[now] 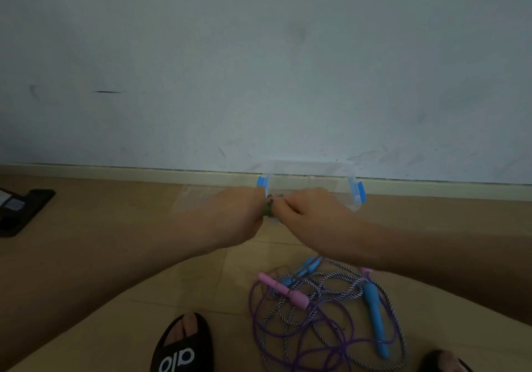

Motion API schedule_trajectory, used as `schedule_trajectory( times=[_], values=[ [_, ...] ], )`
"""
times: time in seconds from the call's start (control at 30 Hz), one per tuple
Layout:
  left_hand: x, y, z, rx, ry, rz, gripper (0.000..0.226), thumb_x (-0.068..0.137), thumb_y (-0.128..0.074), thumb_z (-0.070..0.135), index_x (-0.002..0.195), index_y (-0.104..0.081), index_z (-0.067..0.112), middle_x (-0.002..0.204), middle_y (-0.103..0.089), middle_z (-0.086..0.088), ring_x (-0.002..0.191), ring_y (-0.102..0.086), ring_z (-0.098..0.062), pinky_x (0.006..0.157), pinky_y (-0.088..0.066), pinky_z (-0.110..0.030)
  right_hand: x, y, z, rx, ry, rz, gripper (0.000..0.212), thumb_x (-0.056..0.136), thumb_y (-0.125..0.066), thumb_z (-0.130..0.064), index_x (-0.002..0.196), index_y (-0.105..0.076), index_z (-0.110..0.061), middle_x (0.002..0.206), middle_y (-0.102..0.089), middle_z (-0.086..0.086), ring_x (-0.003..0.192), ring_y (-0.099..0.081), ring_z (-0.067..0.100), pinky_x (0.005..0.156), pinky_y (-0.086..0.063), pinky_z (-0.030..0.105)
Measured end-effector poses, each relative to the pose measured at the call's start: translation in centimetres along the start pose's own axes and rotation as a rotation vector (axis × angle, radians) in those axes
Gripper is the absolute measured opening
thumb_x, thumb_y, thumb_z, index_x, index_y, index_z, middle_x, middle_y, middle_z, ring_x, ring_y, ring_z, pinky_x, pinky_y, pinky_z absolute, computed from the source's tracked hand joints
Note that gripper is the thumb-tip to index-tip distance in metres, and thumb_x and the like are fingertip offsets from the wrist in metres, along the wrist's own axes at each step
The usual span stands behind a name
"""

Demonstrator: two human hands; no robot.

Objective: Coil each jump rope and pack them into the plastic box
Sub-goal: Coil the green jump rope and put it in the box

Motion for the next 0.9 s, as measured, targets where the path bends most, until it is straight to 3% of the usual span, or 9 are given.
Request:
schedule_trajectory(
  times=[0.1,0.23,0.37,0.5,0.63,0.8,0.9],
  values=[
    [0.1,0.5,0.0,0.048,-0.029,-0.002,0.021,0.096,-0.045,0.025,0.113,-0.052,0.016,0.103,-0.064,-0.006,0.087,-0.064,-0.025,0.056,-0.034,-0.030,1.4,2.3,0.2,0.056,0.024,0.081,0.051,0.097,-0.049,-0.037,0.053,-0.043,-0.013,0.046,-0.035,-0.004,0.044,-0.031,0.009,0.047,-0.027,0.025],
    [-0.9,1.5,2.2,0.055,-0.128,-0.018,0.027,0.098,-0.044,0.026,0.125,-0.051,0.025,0.112,-0.065,-0.003,0.096,-0.063,-0.022,0.064,-0.036,-0.027,3.0,3.4,0.0,0.089,0.079,0.089,0.051,0.097,-0.052,-0.040,0.056,-0.034,-0.016,0.050,-0.027,-0.001,0.046,-0.025,0.011,0.048,-0.025,0.024],
    [-1.5,2.6,4.4,0.044,-0.216,0.010,0.028,0.099,-0.041,0.028,0.124,-0.045,0.016,0.111,-0.061,-0.004,0.079,-0.052,-0.017,0.060,-0.034,-0.022,3.9,2.9,1.6,0.133,0.030,0.055,0.051,0.096,-0.054,-0.042,0.056,-0.037,-0.014,0.051,-0.029,0.000,0.046,-0.026,0.011,0.051,-0.027,0.028],
    [-1.7,3.8,4.0,-0.007,-0.240,0.032,0.025,0.098,-0.042,0.029,0.121,-0.040,0.019,0.113,-0.059,-0.003,0.095,-0.059,-0.022,0.067,-0.034,-0.028,4.1,2.2,4.3,0.334,-0.097,-0.077,0.049,0.094,-0.057,-0.046,0.056,-0.049,-0.016,0.051,-0.041,0.000,0.043,-0.031,0.010,0.045,-0.029,0.022],
    [-1.9,4.8,4.1,-0.087,-0.257,0.071,0.020,0.098,-0.043,0.030,0.113,-0.040,0.018,0.111,-0.057,-0.003,0.096,-0.057,-0.023,0.067,-0.029,-0.025,3.1,0.8,5.7,0.584,-0.169,-0.176,0.045,0.093,-0.056,-0.046,0.062,-0.056,-0.013,0.053,-0.049,0.006,0.046,-0.037,0.017,0.047,-0.028,0.023],
    [-2.3,5.5,3.0,-0.187,-0.254,0.102,0.017,0.095,-0.051,0.028,0.099,-0.034,0.024,0.090,-0.040,0.008,0.084,-0.048,-0.021,0.064,-0.023,-0.026,1.6,-1.9,6.3,0.840,-0.267,-0.221,0.042,0.097,-0.051,-0.041,0.062,-0.049,-0.018,0.049,-0.034,-0.002,0.042,-0.022,0.008,0.044,-0.015,0.021],
    [-2.5,5.4,3.3,-0.154,-0.307,0.094,0.014,0.097,-0.049,0.030,0.102,-0.040,0.020,0.095,-0.042,0.005,0.086,-0.048,-0.020,0.068,-0.028,-0.027,0.1,-3.8,6.2,1.002,-0.309,-0.372,0.033,0.099,-0.047,-0.037,0.070,-0.045,-0.021,0.057,-0.027,-0.002,0.048,-0.017,0.008,0.044,-0.010,0.022]
  ],
)
Point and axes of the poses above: each hand's wrist, its own x-axis towards the middle knuckle, its own y-axis out of the back of the hand, z = x × y, the point moved 7 cm from there along x, towards the middle knuckle
